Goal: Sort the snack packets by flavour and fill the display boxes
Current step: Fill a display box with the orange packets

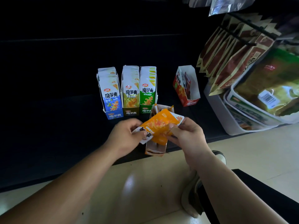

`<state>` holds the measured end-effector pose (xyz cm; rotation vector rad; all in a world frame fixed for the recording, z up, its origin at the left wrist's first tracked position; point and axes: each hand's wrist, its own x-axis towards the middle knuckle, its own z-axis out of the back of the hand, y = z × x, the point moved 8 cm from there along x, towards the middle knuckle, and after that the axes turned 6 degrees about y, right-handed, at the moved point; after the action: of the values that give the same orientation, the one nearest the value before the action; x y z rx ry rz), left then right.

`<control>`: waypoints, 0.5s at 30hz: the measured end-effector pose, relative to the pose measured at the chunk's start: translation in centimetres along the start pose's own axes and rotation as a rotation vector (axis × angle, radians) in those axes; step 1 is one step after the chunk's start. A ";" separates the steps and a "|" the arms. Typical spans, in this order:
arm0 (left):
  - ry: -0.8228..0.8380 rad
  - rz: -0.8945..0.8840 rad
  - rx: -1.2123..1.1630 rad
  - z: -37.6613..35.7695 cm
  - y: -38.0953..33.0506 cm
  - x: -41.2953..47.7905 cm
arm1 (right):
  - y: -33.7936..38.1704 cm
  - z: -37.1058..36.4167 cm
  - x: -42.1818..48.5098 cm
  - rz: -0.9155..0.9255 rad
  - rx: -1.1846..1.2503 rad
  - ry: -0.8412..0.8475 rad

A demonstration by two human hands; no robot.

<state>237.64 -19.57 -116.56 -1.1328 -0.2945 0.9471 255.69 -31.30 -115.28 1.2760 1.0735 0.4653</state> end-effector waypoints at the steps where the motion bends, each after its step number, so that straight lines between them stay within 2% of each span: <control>1: -0.029 0.015 -0.030 0.9 -0.2 -0.2 | -0.4 0.2 0.1 -0.016 0.020 -0.034; 3: -0.060 0.024 -0.091 2.4 -0.8 -0.8 | -1.0 0.3 0.0 -0.051 0.060 -0.084; 6: -0.020 -0.022 -0.089 4.0 -2.0 -1.7 | -0.9 -0.2 -0.1 -0.065 0.046 -0.108; 11: 0.061 -0.105 0.044 5.9 -4.5 -2.4 | 0.9 -0.7 -0.3 -0.004 -0.020 -0.097; 15: 0.173 -0.146 0.266 6.2 -5.4 -1.9 | 1.6 -0.1 -0.8 0.022 0.007 -0.124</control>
<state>235.17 -17.67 -108.71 -0.9284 -0.1045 0.7299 255.66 -31.41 -113.52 1.3069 0.9584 0.3943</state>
